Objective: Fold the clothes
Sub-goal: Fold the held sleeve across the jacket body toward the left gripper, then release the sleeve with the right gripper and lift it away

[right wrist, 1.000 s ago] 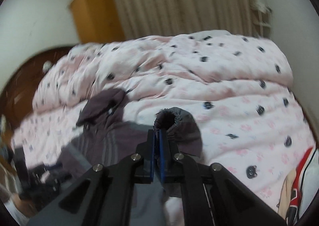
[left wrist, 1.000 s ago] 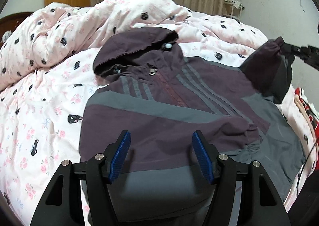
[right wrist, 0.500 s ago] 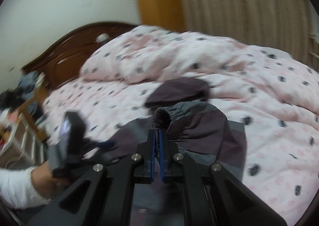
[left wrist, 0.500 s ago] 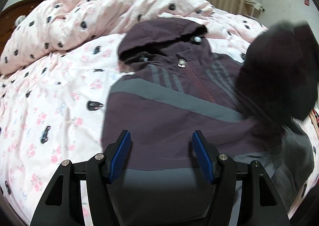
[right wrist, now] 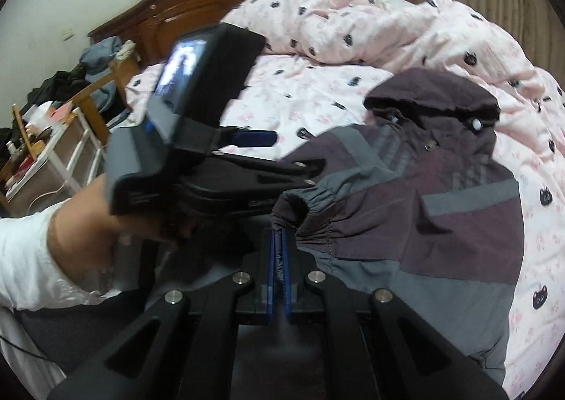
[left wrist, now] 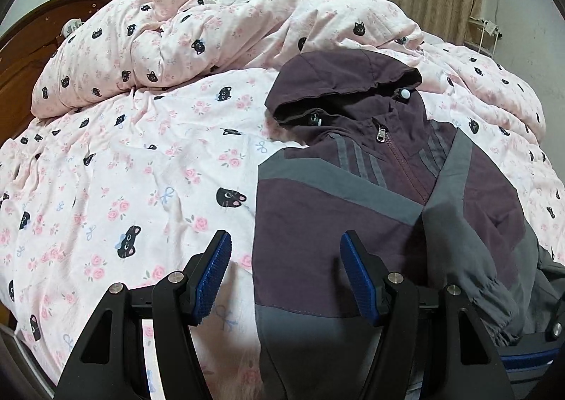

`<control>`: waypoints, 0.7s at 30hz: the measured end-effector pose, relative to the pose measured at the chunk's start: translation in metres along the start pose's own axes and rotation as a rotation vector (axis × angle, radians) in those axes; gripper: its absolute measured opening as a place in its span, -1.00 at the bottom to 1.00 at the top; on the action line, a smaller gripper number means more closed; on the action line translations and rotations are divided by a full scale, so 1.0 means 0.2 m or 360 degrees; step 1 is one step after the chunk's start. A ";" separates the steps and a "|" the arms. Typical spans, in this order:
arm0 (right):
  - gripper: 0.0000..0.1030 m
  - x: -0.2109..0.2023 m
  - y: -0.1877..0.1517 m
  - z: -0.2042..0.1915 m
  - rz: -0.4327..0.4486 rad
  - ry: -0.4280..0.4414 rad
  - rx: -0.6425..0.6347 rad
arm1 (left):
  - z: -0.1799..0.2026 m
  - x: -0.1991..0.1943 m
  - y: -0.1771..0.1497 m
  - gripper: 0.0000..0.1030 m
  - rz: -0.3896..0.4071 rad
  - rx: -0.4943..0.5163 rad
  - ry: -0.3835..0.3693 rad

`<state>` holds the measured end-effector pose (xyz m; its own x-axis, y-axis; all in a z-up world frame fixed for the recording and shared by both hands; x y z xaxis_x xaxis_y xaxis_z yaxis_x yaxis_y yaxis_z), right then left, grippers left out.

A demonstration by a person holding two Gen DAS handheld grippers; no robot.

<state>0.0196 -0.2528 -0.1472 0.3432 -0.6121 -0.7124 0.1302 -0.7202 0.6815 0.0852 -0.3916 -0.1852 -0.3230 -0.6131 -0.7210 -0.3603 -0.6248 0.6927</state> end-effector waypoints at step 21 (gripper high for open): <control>-0.40 -0.23 -0.07 0.18 0.0011 0.0165 0.0050 | 0.14 -0.24 0.08 0.16 0.0287 0.0064 -0.0393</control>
<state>-0.0324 -0.2268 -0.1298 0.4387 -0.5811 -0.6855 0.0986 -0.7271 0.6794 0.0706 -0.3590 -0.1412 -0.5858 -0.5733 -0.5729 -0.3108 -0.4938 0.8121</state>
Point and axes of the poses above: each gripper's, at about its wrist camera, not at the fingertips, and x roughly the way its jaws point, z to its right, y to its top, the point moved 5 cm from there along x, roughly the way its jaws point, and after that the axes turned 3 degrees about y, right-handed, at the moved point
